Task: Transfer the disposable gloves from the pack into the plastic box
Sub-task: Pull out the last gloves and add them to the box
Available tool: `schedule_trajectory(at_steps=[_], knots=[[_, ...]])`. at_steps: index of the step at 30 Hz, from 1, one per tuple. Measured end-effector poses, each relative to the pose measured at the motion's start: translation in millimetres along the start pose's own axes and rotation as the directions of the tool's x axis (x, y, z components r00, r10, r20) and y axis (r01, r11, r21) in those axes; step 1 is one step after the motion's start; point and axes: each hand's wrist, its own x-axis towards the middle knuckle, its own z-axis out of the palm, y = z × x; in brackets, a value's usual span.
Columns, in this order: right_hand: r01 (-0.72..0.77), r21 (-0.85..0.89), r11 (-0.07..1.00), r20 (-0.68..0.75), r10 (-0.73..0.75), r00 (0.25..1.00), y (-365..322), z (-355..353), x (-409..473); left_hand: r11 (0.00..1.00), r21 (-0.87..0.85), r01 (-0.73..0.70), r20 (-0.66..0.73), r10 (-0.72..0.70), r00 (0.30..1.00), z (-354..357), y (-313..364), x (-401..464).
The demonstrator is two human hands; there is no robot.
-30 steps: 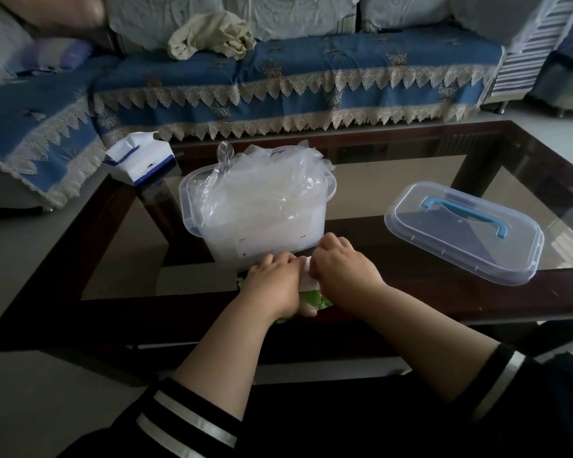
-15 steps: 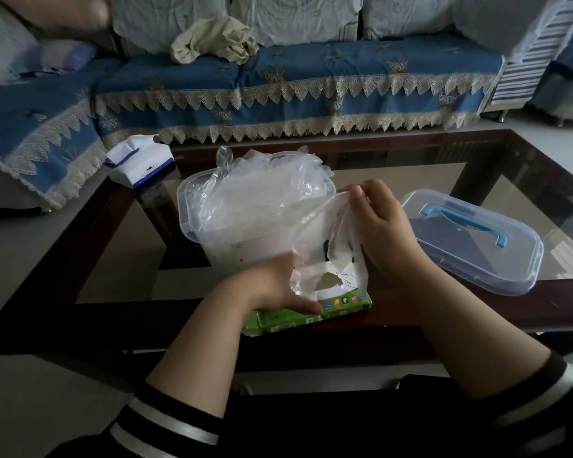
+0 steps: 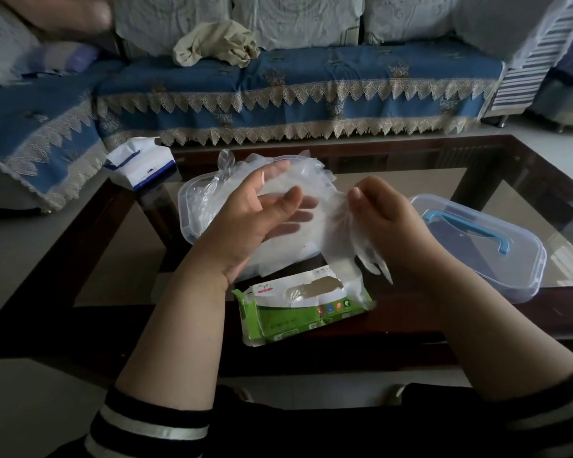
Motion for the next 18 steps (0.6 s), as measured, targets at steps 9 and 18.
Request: schedule_trajectory(at_steps=[9, 18], knots=[[-0.189, 0.36, 0.914, 0.248, 0.102, 0.963, 10, -6, 12, 0.951, 0.277, -0.137, 0.096, 0.115, 0.989, -8, 6, 12], [-0.423, 0.627, 0.654, 0.323, 0.275, 0.905, 11, 1, 37, 0.919, 0.375, -0.118, -0.122, 0.175, 0.977, -26, 6, 25]])
